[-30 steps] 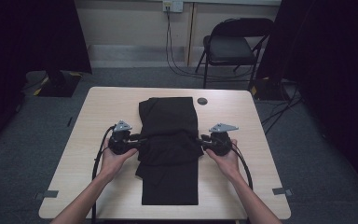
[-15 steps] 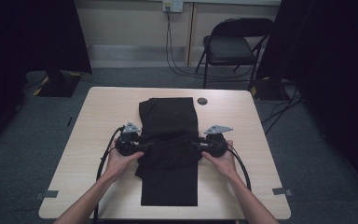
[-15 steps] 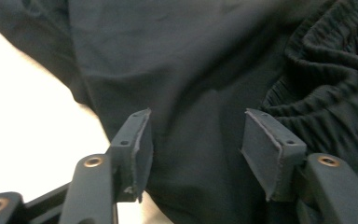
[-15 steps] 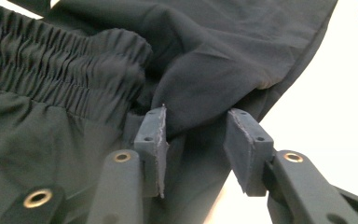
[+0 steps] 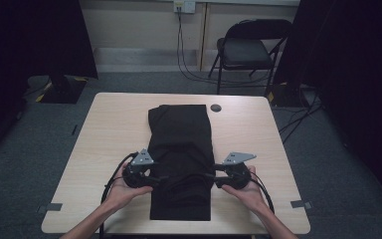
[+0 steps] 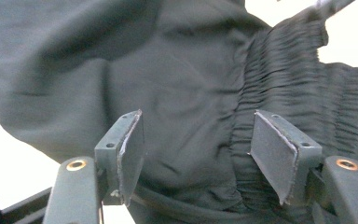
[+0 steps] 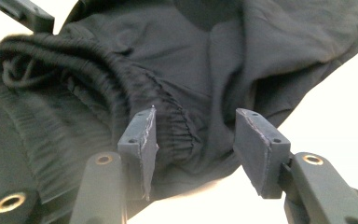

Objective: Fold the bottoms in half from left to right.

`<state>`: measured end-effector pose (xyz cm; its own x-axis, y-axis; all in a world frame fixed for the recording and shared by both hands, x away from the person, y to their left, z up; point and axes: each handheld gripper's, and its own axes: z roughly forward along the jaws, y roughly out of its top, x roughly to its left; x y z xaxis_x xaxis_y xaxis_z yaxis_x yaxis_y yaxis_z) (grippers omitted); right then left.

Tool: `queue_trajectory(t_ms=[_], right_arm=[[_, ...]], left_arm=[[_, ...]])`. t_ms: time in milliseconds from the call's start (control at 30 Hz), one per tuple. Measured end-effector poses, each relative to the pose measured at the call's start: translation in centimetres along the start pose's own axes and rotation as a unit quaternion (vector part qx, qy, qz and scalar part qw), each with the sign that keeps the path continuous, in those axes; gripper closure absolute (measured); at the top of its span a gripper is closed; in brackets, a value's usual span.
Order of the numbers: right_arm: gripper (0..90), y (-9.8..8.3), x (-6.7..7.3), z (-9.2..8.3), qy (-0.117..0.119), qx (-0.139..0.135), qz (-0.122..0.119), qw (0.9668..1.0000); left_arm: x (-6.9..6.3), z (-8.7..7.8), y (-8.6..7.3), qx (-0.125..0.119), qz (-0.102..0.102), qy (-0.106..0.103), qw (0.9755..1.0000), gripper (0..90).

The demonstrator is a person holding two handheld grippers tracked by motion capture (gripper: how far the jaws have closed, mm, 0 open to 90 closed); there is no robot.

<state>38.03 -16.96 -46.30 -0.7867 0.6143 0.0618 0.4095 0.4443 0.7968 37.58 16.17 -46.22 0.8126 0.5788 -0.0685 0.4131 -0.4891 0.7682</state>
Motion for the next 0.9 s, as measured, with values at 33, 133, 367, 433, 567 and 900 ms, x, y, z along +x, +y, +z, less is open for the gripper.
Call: queue_trajectory(t_ms=[33, 133, 367, 433, 567, 900], right_arm=[[50.3, 0.2, 0.1, -0.1, 0.001, -0.009, 0.002, 1.0], [51.4, 1.5, 0.4, 0.2, 0.012, -0.033, 0.006, 0.9994], [41.3, 2.3, 3.8, 3.6, 0.119, 0.012, -0.038, 0.9921], [36.1, 1.8, 4.6, 4.6, 0.106, 0.048, -0.06, 0.9914], [48.5, 0.8, 4.9, 5.6, 0.106, 0.06, -0.063, 0.9906], [84.9, 2.9, 5.0, 3.4, 0.124, 0.008, -0.059, 0.9905]], left_arm=[[0.0, 0.2, -0.1, 0.002, -0.005, -0.004, 1.0, 34.9], [0.1, 0.8, -0.4, 0.013, -0.001, -0.014, 0.9998, 41.6], [0.8, 1.3, -1.3, 0.022, -0.03, -0.029, 0.9989, 37.1], [1.0, 1.5, -1.3, 0.024, -0.043, -0.028, 0.9984, 35.4], [1.0, 1.6, -1.3, 0.022, -0.048, -0.013, 0.9985, 34.2], [1.0, 1.9, -1.4, 0.022, -0.06, -0.013, 0.9979, 34.3]])
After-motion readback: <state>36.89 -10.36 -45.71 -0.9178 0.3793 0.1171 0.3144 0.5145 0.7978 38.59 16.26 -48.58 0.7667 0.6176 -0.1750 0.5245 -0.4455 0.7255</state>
